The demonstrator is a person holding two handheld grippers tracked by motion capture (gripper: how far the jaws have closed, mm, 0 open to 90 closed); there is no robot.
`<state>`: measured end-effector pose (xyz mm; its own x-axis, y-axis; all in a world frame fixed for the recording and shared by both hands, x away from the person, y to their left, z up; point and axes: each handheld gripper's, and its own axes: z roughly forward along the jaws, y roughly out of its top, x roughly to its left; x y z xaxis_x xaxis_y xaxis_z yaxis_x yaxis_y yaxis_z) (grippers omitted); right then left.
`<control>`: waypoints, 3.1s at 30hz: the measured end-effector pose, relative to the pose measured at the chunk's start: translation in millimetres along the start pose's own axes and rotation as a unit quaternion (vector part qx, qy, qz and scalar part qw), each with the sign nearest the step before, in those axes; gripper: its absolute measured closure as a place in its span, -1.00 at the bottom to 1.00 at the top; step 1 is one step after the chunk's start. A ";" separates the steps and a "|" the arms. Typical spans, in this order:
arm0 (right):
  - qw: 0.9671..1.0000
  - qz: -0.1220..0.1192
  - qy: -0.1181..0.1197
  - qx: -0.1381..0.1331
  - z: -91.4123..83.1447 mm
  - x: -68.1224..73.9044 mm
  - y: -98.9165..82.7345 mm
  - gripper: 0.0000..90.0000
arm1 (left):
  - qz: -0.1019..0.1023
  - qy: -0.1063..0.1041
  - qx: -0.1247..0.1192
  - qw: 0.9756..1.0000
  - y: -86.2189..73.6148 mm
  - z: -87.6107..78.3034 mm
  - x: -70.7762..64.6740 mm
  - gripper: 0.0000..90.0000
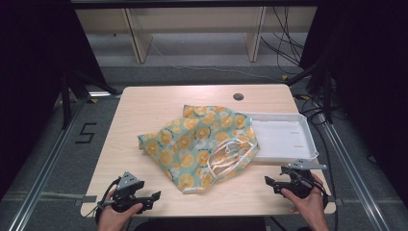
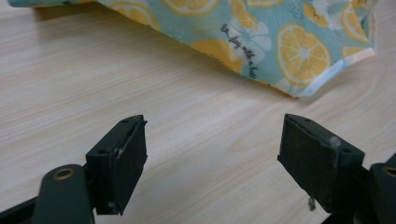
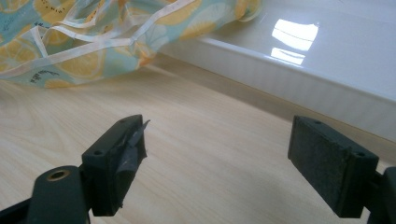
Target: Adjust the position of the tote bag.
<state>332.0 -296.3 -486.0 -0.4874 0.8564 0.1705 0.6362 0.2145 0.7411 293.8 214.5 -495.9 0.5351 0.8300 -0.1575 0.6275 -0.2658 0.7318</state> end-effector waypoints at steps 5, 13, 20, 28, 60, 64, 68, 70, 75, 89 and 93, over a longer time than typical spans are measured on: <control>1.000 -0.001 0.002 -0.002 -0.2 0.1 0.2 -0.55 | 0.004 -0.015 -0.004 1.000 3.0 11.4 -21.5 -0.51; 1.000 -0.008 0.020 -0.003 1.4 2.6 0.6 -0.54 | 0.099 -0.008 0.012 0.995 17.7 40.8 -61.7 -0.45; 0.999 -0.024 0.021 -0.008 2.5 -0.1 1.4 -0.54 | 0.136 0.000 0.018 0.991 30.4 56.4 -78.2 -0.41; 0.999 -0.019 0.036 -0.017 4.1 1.5 1.5 -0.53 | 0.165 0.005 0.036 0.986 39.1 79.0 -78.7 -0.15; 0.998 -0.003 0.052 -0.023 3.9 1.5 5.4 -0.48 | 0.160 0.051 -0.051 0.984 47.3 16.2 24.6 0.99; 0.998 -0.015 0.062 -0.029 6.4 -1.1 16.7 -0.44 | 0.168 0.057 -0.042 0.983 44.7 14.0 32.7 0.99; 0.996 -0.009 0.070 -0.053 11.7 -5.3 36.8 -0.44 | 0.153 0.053 -0.046 0.986 43.4 15.5 32.0 0.99; 0.995 -0.005 0.078 -0.069 17.9 -5.6 57.4 -0.44 | 0.153 0.053 -0.045 0.986 44.1 14.7 32.9 0.99; 0.995 -0.018 0.074 -0.067 37.8 -6.6 91.5 -0.40 | 0.147 0.053 -0.046 0.987 43.1 14.2 36.6 0.99; 0.991 -0.074 0.109 -0.021 95.7 5.2 124.5 0.84 | 0.138 0.048 -0.053 0.988 43.4 11.7 38.3 0.99; 0.985 -0.117 0.119 -0.033 81.9 26.8 130.6 0.99 | 0.117 0.052 -0.071 0.989 45.1 7.1 40.8 0.99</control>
<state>451.1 -206.9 -437.8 -0.7477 0.6507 0.1325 0.4534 0.3543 0.8179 347.9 232.8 -474.1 0.5900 0.8023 0.0905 0.4040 -0.3904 0.8273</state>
